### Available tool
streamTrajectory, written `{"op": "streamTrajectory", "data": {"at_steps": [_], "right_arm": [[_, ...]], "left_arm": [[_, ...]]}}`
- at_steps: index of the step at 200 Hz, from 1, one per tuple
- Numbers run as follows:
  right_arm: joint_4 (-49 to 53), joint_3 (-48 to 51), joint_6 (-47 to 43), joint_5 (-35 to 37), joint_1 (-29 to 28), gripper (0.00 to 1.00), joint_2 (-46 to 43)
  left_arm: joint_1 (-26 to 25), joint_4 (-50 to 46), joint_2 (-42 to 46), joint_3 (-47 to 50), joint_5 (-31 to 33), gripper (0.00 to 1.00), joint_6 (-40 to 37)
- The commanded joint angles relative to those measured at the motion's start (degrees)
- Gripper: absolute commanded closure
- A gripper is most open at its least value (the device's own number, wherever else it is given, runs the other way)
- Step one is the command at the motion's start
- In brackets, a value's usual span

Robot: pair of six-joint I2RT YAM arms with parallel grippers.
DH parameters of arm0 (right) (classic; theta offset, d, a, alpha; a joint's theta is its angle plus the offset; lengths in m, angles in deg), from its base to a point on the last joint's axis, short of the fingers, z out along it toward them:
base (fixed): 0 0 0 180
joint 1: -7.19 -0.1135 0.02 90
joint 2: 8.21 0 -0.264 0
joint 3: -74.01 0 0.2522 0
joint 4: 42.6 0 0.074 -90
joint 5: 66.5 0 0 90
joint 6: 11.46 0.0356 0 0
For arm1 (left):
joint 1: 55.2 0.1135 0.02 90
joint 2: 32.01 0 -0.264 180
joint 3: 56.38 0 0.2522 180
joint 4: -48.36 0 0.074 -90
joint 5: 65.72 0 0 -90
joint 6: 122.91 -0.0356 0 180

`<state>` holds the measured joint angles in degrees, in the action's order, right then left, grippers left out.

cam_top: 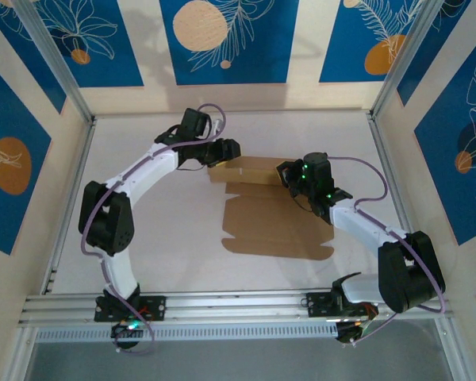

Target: Fold the paper box

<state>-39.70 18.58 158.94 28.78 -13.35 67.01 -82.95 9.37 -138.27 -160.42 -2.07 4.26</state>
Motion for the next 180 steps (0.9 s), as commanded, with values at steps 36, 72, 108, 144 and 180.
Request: {"op": "streamTrajectory", "data": {"at_steps": [36,72,108,144,180], "right_arm": [[3.31,-1.29,-0.61,-2.05,-0.93,0.95,1.67],[3.23,-1.51,-0.34,-1.98,-1.03,0.95,2.03],[4.42,-1.79,-1.28,-1.70,-0.87,0.95,1.56],[4.68,-1.77,-1.75,-1.49,-0.92,0.95,1.47],[4.39,-1.79,-1.61,-1.58,-0.91,0.95,2.02]], "left_arm": [[-2.10,6.13,-1.84,1.89,-1.77,0.43,2.98],[-3.75,12.14,-2.64,3.79,-4.16,0.43,7.68],[-3.66,8.92,-1.20,4.15,-2.12,0.43,5.26],[-2.65,6.04,1.59,5.64,-1.62,0.42,5.33],[-2.83,14.82,2.28,10.25,-6.37,0.43,13.08]]}}
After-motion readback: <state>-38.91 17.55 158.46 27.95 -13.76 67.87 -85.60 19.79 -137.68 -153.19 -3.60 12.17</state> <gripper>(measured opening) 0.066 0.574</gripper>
